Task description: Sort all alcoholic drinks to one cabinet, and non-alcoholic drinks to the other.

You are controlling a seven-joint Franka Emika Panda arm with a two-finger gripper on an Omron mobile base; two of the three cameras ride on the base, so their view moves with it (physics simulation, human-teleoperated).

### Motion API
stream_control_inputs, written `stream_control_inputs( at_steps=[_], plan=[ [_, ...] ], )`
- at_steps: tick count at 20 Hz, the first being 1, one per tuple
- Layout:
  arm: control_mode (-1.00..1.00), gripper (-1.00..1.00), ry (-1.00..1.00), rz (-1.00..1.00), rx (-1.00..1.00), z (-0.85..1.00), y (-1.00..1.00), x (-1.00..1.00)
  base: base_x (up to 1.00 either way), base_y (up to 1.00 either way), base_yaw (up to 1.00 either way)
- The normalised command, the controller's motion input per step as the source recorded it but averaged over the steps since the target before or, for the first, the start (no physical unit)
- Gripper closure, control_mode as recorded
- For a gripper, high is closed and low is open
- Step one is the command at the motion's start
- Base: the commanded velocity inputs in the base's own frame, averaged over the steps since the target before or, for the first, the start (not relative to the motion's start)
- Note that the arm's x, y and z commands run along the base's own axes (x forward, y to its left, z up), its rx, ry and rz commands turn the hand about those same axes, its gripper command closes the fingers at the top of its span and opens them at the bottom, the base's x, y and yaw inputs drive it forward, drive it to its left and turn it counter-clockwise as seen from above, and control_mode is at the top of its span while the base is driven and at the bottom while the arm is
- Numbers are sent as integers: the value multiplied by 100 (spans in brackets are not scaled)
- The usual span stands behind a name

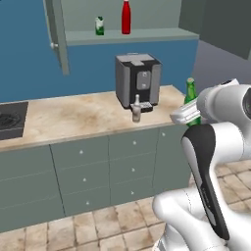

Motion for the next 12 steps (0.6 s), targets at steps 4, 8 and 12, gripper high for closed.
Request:
stream_control_inputs(
  at_steps=[4,8,12],
  plan=[
    [100,100,0,0,0,0,0,0,1,73,-1],
    [100,100,0,0,0,0,0,0,1,78,-2],
    [100,100,0,0,0,0,0,0,0,78,-2]
  ],
)
